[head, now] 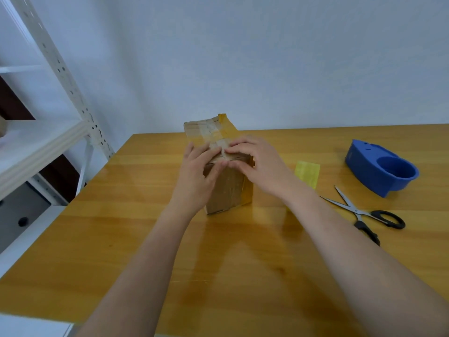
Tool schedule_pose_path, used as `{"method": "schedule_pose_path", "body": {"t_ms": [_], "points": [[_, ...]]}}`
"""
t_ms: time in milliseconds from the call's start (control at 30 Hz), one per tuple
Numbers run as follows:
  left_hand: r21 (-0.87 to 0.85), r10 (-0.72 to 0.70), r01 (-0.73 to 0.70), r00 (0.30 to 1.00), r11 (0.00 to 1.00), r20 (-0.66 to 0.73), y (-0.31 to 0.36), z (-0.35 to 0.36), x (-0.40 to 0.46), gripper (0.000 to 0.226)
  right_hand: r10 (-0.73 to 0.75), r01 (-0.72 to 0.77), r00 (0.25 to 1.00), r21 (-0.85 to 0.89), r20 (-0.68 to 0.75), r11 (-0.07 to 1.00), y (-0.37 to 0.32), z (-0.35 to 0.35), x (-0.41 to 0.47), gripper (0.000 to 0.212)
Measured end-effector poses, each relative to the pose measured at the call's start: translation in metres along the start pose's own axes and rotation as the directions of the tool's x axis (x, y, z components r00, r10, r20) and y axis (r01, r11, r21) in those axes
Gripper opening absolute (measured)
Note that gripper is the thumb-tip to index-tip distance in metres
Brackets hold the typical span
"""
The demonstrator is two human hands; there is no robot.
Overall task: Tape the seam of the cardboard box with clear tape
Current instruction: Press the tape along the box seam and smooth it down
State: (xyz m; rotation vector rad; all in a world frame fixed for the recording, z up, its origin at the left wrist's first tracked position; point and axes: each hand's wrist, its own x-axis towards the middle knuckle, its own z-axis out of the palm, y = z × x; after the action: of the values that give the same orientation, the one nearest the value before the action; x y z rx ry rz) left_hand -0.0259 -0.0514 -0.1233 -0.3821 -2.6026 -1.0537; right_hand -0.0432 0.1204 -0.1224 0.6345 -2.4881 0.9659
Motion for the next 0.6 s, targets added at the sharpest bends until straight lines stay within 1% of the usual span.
{"method": "schedule_pose_path", "body": {"t_ms": [167,333,400,500,533,600], "points": [[-0.027,0.060,-0.059,0.998,0.998,0.015,-0.011,-0.003,-0.001,0.047,-0.039,0.038,0.999,-0.055,-0.023,0.998,0.003,0.008,-0.005,0.035],[-0.038,0.118,-0.117,0.993,0.992,0.018,-0.017,-0.003,-0.001,0.054,-0.076,0.070,0.996,-0.128,-0.041,0.989,0.007,0.017,-0.014,0.047],[-0.008,0.142,-0.142,0.989,0.990,0.025,-0.018,-0.003,-0.002,0.057,-0.076,0.072,0.997,-0.164,-0.016,0.984,0.007,0.020,-0.016,0.054],[0.122,0.123,-0.136,0.986,0.983,0.111,-0.017,-0.006,-0.003,0.074,-0.065,0.077,0.996,-0.210,0.061,0.975,0.008,0.021,-0.020,0.072],[0.148,0.102,-0.125,0.983,0.981,0.155,-0.016,-0.009,-0.003,0.081,-0.055,0.066,0.996,-0.188,0.065,0.980,0.007,0.020,-0.020,0.073],[0.127,0.056,-0.087,0.972,0.988,0.230,-0.013,-0.017,0.000,0.089,-0.015,0.017,1.000,-0.084,0.020,0.996,0.003,0.017,-0.016,0.063]]}}
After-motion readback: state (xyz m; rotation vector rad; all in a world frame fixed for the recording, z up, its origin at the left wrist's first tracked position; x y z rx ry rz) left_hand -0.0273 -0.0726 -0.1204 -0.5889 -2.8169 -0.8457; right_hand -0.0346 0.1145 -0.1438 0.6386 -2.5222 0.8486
